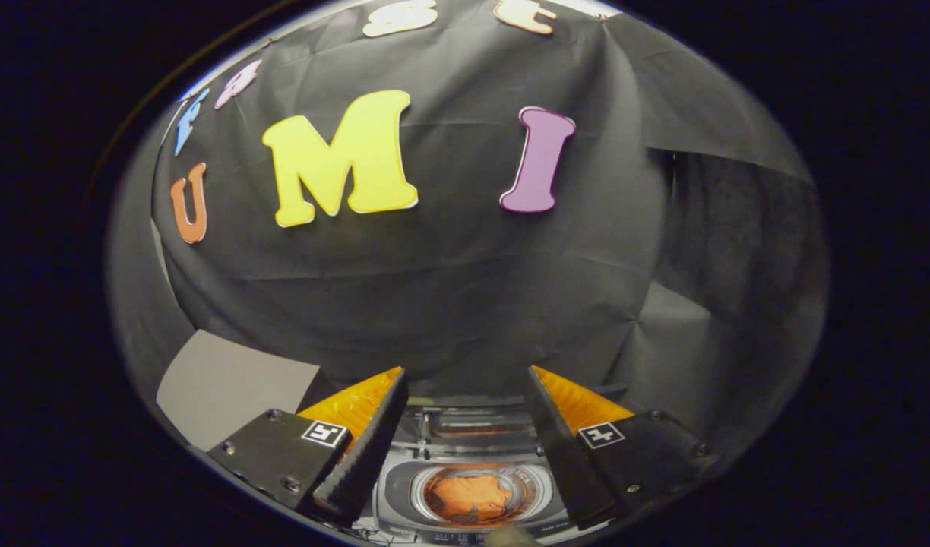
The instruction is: Put the clothes into the washing machine and then close the washing machine lid.
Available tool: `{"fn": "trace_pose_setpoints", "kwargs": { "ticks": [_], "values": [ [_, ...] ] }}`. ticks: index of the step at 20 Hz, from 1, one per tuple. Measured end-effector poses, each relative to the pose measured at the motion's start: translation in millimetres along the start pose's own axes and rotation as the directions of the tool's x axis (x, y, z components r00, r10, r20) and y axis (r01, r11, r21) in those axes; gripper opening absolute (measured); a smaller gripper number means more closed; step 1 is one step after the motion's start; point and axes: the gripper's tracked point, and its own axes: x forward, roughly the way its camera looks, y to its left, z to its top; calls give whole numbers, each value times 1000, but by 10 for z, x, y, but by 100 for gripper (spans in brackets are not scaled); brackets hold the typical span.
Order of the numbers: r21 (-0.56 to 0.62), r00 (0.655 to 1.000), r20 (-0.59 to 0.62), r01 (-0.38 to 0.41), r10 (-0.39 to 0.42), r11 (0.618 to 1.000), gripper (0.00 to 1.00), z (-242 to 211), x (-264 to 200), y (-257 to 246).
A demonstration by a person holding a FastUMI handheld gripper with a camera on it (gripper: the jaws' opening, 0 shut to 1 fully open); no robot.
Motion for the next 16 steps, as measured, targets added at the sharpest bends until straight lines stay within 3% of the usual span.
{"fn": "trace_pose_setpoints", "kwargs": {
  "ticks": [9,13,16],
  "values": [
    [-33,991,-127,42,-46,999,96,-236,939,-157],
    [-44,979,-191,65,-72,997,96,-546,1039,-289],
    [1,987,-152,55,-54,998,96,-555,1030,-308]
  ]
}}
